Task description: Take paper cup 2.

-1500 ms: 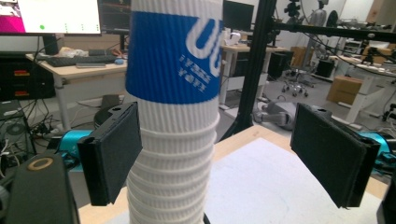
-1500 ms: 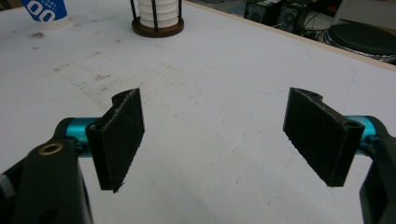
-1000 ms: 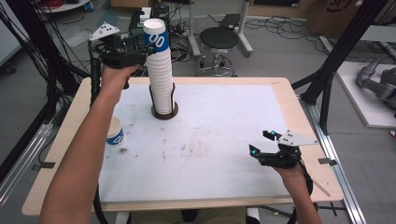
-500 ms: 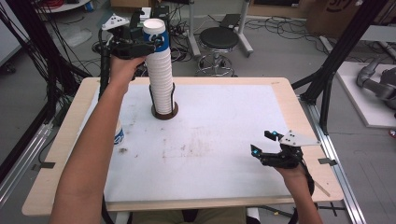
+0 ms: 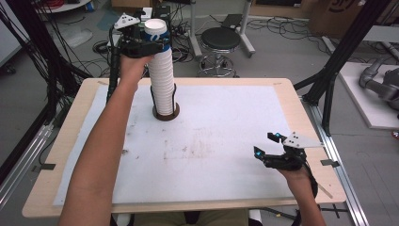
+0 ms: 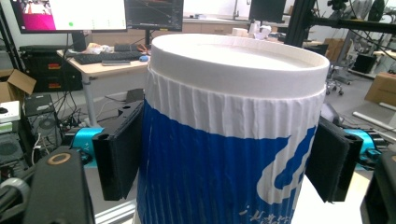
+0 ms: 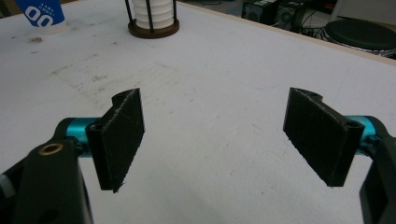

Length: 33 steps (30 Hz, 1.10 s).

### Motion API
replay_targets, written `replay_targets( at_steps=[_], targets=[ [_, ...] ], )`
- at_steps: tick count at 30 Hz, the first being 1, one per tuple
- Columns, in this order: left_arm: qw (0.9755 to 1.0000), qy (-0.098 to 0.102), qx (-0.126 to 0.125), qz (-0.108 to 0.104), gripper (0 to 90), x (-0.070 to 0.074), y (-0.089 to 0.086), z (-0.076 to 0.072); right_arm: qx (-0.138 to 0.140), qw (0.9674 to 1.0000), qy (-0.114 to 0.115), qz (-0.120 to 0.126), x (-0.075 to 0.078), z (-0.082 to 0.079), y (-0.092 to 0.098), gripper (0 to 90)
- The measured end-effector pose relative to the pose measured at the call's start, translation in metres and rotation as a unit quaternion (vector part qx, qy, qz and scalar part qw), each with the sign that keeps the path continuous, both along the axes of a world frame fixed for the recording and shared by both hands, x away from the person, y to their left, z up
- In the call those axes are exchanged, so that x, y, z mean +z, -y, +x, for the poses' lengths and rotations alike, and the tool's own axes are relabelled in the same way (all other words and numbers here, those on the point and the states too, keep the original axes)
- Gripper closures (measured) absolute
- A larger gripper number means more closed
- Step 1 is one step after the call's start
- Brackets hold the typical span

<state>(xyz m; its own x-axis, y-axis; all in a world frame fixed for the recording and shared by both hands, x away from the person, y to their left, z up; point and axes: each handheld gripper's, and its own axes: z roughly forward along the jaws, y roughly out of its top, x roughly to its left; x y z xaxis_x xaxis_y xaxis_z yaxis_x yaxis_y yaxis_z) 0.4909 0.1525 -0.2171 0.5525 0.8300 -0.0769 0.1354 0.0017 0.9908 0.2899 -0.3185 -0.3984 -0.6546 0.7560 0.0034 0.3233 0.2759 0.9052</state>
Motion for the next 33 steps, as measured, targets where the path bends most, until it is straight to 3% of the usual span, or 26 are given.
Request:
replay_targets(
  at_steps=[7,18,25,33],
  targets=[
    [0.9998,0.014,-0.001,-0.016,24.5,0.009,-0.002,-0.004,0.003,1.0000,-0.002,-0.002,-0.001,0.000,-0.002,20.9],
    [0.9984,0.052,-0.001,-0.022,25.4,0.042,-0.005,-0.017,0.003,1.0000,-0.003,-0.002,0.000,0.000,-0.003,21.0],
    [0.9960,0.070,-0.004,-0.055,25.7,0.054,-0.015,-0.027,0.004,1.0000,-0.001,-0.002,0.000,-0.001,-0.003,21.0],
    [0.9947,0.085,-0.016,-0.056,25.8,0.066,-0.025,-0.044,0.002,1.0000,-0.002,-0.002,0.001,-0.001,-0.004,21.0]
  ],
)
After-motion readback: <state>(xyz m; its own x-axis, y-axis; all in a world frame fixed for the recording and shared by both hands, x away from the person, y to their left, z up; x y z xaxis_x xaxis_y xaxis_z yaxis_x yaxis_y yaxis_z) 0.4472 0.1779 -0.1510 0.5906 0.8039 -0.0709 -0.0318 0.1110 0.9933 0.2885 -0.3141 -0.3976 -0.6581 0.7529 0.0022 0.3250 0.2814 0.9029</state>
